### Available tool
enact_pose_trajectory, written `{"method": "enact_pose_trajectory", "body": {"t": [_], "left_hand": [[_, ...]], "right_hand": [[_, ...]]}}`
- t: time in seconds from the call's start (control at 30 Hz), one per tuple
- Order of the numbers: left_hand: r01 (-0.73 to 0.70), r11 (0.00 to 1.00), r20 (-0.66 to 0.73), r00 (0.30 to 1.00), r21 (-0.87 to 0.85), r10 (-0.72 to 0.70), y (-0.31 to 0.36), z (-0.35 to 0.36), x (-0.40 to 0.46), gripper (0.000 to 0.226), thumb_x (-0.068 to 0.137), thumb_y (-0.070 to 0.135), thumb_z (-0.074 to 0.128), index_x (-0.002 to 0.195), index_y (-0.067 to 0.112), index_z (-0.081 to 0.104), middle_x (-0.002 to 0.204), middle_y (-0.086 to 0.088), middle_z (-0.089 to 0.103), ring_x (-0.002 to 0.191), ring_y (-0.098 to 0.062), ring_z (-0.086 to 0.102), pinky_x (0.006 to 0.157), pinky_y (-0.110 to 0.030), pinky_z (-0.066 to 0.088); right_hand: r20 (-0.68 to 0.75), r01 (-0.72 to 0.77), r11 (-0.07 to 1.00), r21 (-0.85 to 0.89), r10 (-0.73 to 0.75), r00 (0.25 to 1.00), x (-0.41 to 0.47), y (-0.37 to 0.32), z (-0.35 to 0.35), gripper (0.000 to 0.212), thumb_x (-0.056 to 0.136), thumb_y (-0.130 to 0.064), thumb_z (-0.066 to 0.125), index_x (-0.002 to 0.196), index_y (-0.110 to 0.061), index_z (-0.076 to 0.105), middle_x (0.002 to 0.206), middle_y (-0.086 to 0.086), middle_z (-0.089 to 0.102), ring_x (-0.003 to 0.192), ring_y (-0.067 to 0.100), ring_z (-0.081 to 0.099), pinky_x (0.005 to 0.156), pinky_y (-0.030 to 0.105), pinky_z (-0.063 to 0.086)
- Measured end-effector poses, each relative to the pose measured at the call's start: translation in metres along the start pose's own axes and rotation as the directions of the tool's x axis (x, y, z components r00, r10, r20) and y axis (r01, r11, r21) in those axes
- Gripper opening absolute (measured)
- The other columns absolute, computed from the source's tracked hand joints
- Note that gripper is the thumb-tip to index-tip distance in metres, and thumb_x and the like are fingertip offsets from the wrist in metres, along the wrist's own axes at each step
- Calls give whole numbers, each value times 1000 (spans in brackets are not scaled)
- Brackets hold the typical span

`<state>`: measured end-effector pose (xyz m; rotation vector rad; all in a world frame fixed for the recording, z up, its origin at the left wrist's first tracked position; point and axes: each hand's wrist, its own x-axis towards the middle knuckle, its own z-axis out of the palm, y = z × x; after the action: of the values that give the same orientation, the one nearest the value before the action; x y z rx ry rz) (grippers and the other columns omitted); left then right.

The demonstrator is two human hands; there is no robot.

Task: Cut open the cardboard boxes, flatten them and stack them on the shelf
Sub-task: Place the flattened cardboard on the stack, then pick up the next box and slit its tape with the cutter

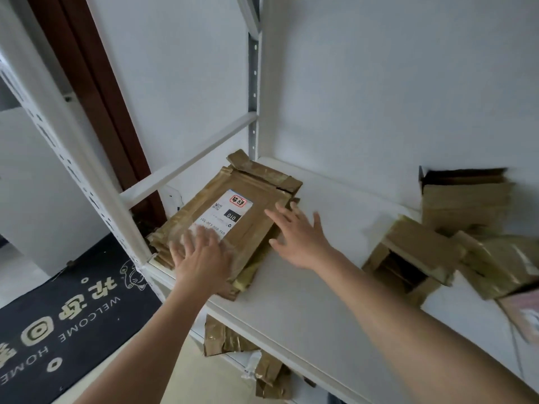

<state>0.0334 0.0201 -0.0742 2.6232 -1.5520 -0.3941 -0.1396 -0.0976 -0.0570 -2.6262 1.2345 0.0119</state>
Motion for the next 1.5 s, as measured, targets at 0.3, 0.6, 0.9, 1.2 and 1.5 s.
{"method": "enact_pose_trajectory", "body": {"t": [0.3, 0.6, 0.9, 1.2, 1.5], "left_hand": [[-312, 917, -374, 904, -249, 206, 116, 19, -87, 43, 97, 7, 45, 140, 6, 46, 155, -18, 29, 148, -32, 18, 124, -43, 8], [44, 601, 221, 949, -798, 224, 221, 48, -172, 49, 102, 42, 45, 144, 15, 45, 143, -6, 52, 125, -21, 53, 107, -35, 42], [303, 587, 475, 865, -751, 162, 289, 65, -227, 51, 101, 16, 50, 150, 22, 36, 135, -10, 54, 117, -27, 55, 98, -37, 48], [299, 389, 423, 860, -871, 287, 351, 61, -271, 37, 96, 14, 51, 133, 23, 53, 115, -8, 63, 102, -26, 61, 85, -33, 51], [50, 349, 189, 906, -936, 378, 410, 95, -310, 24, 98, 21, 60, 119, 32, 58, 123, -6, 53, 102, -20, 63, 78, -30, 53]], "right_hand": [[-68, -502, 865, -16, 500, 863, -152, 167, -26, 68, 102, -37, 45, 156, -39, 4, 165, 1, -8, 149, 41, -11, 116, 62, 11], [-161, -93, 959, 267, 139, 977, -303, 189, 12, 75, 94, 6, 49, 139, -50, 28, 153, -29, 9, 148, 12, -8, 118, 31, 10], [124, -287, 378, 880, 400, 908, -416, 215, -21, 72, 92, 7, 42, 124, -57, 55, 148, -33, 36, 142, -7, 24, 118, 33, 25], [97, -224, 128, 966, 626, 774, -458, 233, -20, 66, 87, -66, 47, 144, -61, 16, 144, -23, 39, 131, 6, 42, 104, 31, 40], [-106, -173, 379, 909, 613, 783, -528, 268, -18, 39, 92, -50, 54, 131, -51, 49, 130, -12, 46, 123, -5, 45, 93, 8, 38]]}}
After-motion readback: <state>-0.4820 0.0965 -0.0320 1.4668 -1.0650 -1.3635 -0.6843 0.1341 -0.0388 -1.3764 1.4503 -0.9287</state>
